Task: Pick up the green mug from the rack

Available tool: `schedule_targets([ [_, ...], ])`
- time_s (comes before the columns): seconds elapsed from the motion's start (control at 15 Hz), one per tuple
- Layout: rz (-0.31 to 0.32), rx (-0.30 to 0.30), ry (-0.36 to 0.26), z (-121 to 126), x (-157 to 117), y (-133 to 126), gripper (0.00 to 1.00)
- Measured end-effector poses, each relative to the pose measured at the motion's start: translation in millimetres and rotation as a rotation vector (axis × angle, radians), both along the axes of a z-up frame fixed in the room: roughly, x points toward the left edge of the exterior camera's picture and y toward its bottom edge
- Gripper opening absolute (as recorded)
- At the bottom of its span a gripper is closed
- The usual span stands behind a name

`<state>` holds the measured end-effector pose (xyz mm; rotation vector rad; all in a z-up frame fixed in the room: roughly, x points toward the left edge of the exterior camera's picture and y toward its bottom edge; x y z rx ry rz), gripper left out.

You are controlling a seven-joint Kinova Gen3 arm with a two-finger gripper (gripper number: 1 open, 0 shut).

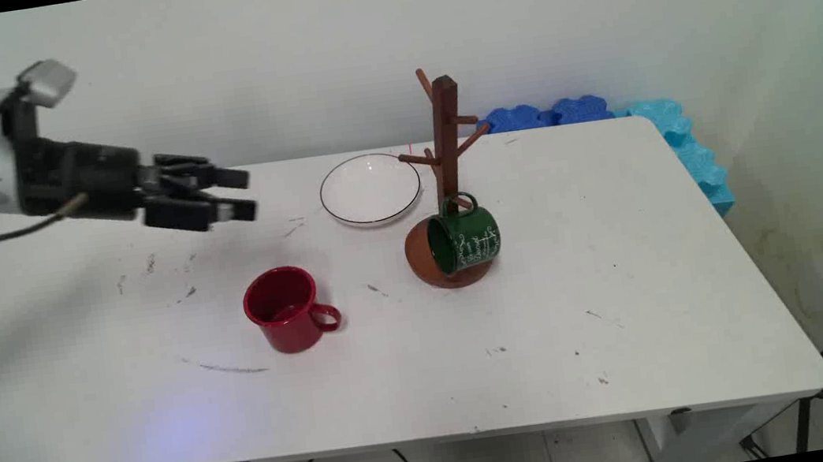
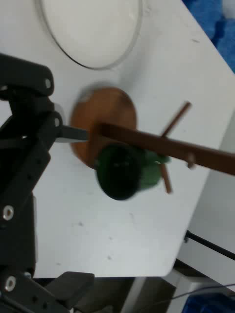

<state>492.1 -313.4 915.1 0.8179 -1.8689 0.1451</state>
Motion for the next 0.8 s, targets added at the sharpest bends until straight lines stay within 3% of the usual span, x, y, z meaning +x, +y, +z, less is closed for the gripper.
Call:
schedule_targets([
  [0.33, -0.003, 0.006, -0.028, -2, -71, -5, 1.00],
  [0.8, 0.027, 0.039, -0.053, -32, -147, 0, 1.00],
])
